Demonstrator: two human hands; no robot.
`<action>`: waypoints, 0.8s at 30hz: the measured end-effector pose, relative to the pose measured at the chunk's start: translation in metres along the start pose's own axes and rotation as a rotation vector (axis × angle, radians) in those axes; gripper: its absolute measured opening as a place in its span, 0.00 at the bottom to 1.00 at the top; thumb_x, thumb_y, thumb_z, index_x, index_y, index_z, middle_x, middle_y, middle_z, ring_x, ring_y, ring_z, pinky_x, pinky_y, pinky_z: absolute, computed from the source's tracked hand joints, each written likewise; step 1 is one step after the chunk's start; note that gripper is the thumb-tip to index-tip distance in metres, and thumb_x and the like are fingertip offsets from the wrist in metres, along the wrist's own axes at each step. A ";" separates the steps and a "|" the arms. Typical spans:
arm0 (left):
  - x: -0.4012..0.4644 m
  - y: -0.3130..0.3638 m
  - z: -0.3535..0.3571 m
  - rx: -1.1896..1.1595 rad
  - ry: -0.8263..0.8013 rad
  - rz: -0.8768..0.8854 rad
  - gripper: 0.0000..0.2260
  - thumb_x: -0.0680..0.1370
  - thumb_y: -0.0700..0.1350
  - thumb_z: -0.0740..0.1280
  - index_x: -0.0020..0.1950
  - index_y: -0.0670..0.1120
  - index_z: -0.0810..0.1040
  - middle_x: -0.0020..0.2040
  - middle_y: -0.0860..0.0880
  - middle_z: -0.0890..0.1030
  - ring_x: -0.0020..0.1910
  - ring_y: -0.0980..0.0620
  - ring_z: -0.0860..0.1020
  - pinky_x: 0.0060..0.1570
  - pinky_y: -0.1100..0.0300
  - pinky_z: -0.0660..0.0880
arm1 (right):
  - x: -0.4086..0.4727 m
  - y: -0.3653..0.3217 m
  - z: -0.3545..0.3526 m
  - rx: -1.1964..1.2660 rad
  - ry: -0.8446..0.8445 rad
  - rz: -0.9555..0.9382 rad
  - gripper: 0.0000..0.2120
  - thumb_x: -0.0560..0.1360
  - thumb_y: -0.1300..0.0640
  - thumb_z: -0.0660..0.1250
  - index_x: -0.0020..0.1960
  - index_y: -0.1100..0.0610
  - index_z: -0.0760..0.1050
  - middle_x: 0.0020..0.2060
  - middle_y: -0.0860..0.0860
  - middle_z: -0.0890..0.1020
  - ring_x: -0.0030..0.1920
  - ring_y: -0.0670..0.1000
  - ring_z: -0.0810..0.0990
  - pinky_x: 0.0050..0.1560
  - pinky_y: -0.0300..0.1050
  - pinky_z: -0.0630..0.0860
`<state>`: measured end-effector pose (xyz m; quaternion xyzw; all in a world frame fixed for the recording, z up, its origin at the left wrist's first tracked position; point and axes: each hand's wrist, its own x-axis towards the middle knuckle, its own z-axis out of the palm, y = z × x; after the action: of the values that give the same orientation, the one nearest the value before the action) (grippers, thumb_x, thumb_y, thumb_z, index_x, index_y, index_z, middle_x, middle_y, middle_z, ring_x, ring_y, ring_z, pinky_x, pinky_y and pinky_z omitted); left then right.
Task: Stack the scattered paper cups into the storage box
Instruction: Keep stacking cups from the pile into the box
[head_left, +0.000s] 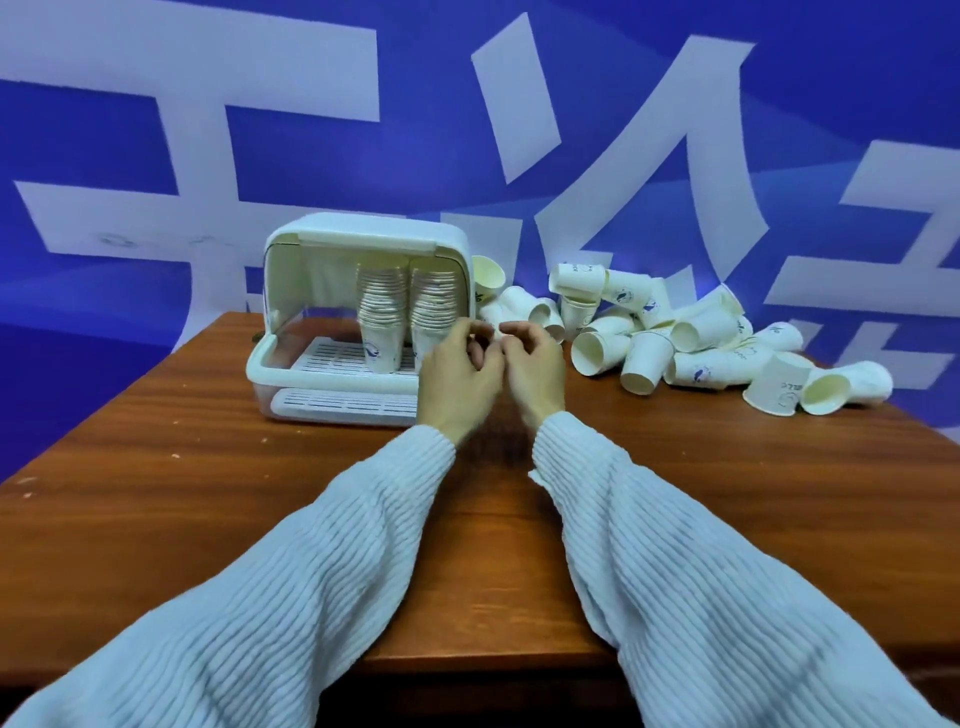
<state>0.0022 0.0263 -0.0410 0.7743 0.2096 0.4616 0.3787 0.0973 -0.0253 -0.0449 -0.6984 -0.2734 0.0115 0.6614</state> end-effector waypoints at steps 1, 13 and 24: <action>-0.010 0.002 0.015 -0.039 -0.044 -0.026 0.06 0.76 0.44 0.69 0.52 0.51 0.80 0.34 0.53 0.78 0.39 0.48 0.78 0.46 0.49 0.77 | 0.001 0.007 -0.013 -0.049 0.049 0.014 0.10 0.77 0.62 0.65 0.49 0.48 0.80 0.50 0.48 0.85 0.55 0.52 0.83 0.61 0.50 0.78; -0.052 -0.005 0.068 -0.096 -0.354 -0.113 0.10 0.80 0.49 0.67 0.60 0.56 0.75 0.33 0.53 0.77 0.38 0.56 0.81 0.51 0.53 0.78 | 0.069 0.080 -0.130 -0.422 0.432 0.333 0.31 0.77 0.49 0.72 0.73 0.59 0.63 0.69 0.63 0.72 0.68 0.65 0.73 0.65 0.54 0.70; -0.046 -0.006 0.066 -0.150 -0.327 -0.215 0.19 0.81 0.54 0.68 0.71 0.53 0.71 0.54 0.53 0.80 0.45 0.58 0.80 0.49 0.56 0.81 | 0.039 0.067 -0.125 -0.079 0.421 0.283 0.24 0.75 0.53 0.71 0.65 0.56 0.64 0.50 0.52 0.78 0.43 0.50 0.78 0.39 0.45 0.70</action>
<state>0.0377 -0.0271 -0.0898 0.7818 0.1918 0.3010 0.5112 0.2020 -0.1228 -0.0782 -0.7420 -0.0294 -0.0526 0.6677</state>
